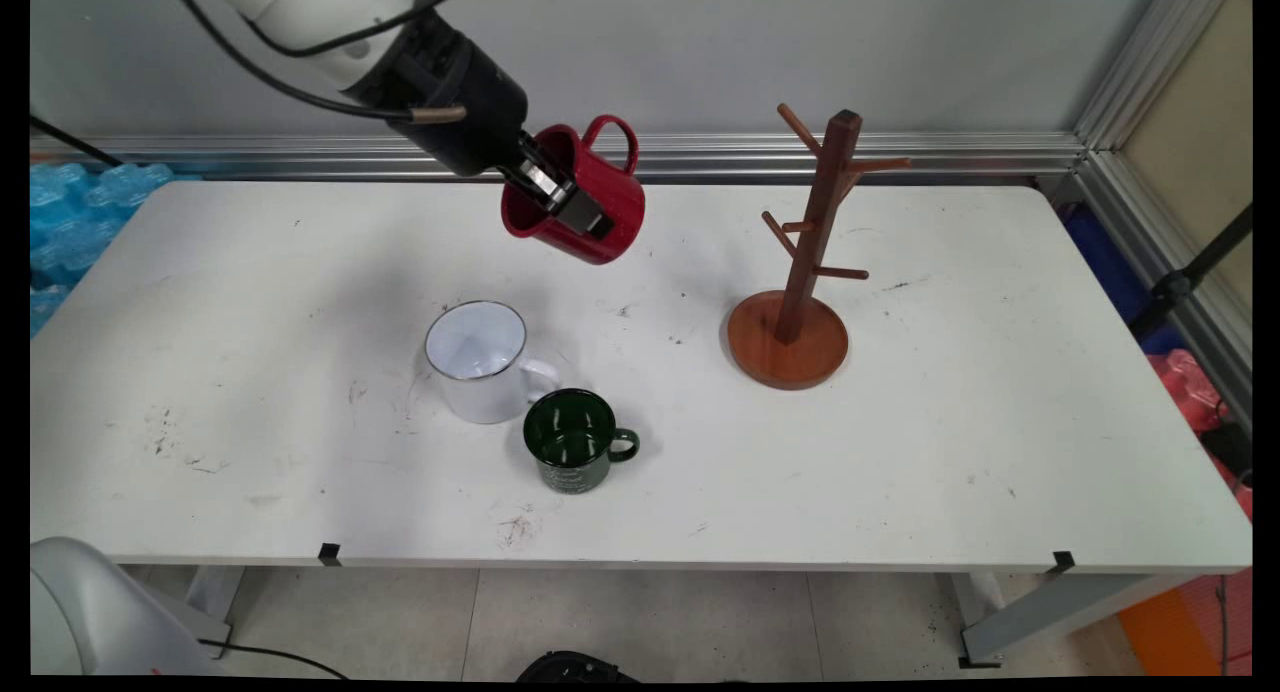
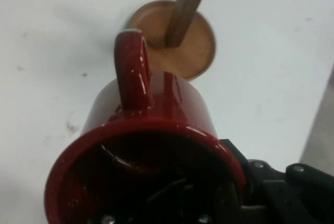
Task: Place the picked object on the table
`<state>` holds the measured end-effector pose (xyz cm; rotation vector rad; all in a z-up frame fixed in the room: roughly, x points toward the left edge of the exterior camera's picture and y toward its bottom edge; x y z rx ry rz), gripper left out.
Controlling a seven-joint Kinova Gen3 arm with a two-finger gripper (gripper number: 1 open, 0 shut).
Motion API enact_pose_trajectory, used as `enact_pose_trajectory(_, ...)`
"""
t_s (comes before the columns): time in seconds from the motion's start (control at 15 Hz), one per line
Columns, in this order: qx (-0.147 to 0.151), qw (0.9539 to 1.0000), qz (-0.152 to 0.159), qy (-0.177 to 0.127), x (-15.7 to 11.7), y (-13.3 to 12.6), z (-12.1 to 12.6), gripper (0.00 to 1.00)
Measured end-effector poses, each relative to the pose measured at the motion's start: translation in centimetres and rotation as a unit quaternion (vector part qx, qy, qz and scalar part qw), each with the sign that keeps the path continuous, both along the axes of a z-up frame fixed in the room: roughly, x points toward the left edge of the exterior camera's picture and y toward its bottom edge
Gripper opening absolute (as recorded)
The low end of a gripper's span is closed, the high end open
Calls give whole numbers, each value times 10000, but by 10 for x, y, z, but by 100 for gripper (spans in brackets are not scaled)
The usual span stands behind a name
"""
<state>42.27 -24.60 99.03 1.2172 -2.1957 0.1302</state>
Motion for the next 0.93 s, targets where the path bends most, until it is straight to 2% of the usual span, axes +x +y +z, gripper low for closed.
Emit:
enact_pose_trajectory(0.27, 276, 9984, 324, -382, -5, -32, -9, 0)
enact_pose_trajectory(0.4, 446, 9957, 499, -642, -8, -49, -16, 0)
enact_pose_trajectory(0.67, 785, 9883, 770, -1055, -15, -71, -31, 0)
enact_pose_trajectory(0.93, 1192, 9770, 1010, -1453, -31, -94, -56, 0)
